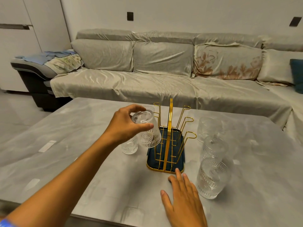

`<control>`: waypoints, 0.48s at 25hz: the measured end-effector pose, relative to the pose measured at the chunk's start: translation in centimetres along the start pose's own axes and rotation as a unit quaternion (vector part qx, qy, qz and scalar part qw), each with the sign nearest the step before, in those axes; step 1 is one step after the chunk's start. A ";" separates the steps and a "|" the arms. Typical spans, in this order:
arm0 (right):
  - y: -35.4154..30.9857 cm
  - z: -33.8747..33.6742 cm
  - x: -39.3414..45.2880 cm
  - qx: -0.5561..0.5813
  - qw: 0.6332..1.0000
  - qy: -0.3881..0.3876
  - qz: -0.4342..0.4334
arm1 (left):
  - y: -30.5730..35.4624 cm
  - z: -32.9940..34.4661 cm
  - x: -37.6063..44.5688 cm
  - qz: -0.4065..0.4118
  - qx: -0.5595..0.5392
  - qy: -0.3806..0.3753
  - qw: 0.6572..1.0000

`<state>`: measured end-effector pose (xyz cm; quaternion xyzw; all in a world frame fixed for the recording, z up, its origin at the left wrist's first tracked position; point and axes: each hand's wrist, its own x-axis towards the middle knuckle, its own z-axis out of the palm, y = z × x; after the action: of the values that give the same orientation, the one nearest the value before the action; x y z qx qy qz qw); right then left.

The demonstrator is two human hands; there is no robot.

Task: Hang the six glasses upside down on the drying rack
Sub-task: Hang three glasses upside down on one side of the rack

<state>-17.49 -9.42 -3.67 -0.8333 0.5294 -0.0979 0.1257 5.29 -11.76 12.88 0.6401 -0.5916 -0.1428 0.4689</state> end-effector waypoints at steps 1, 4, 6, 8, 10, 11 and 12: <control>0.0 0.0 0.0 -0.003 1.000 0.000 -0.001 | -0.1 0.5 0.0 0.008 0.012 -0.008 1.000; 0.0 0.1 0.0 -0.003 1.000 0.001 -0.003 | -0.7 1.8 0.1 0.009 0.039 -0.030 0.999; 0.1 0.0 0.0 -0.003 1.000 0.000 -0.002 | -1.1 2.5 -0.1 0.000 0.047 -0.040 0.998; 0.0 0.0 0.0 -0.005 1.000 -0.003 -0.001 | -1.4 2.8 -0.2 -0.010 0.042 -0.041 0.998; 0.1 0.0 0.1 -0.005 1.000 -0.004 -0.001 | -1.8 2.9 -0.2 -0.013 0.035 -0.039 0.999; 0.1 0.0 0.1 -0.005 1.000 -0.006 0.000 | -2.1 3.0 -0.3 -0.012 0.032 -0.036 0.999; 0.1 0.0 0.1 -0.006 1.000 -0.007 0.000 | -2.2 3.1 -0.4 -0.009 0.029 -0.035 0.999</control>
<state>-17.51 -9.58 -3.74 -0.8348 0.5290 -0.0890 0.1242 4.25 -13.02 9.41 0.6536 -0.6057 -0.1516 0.4277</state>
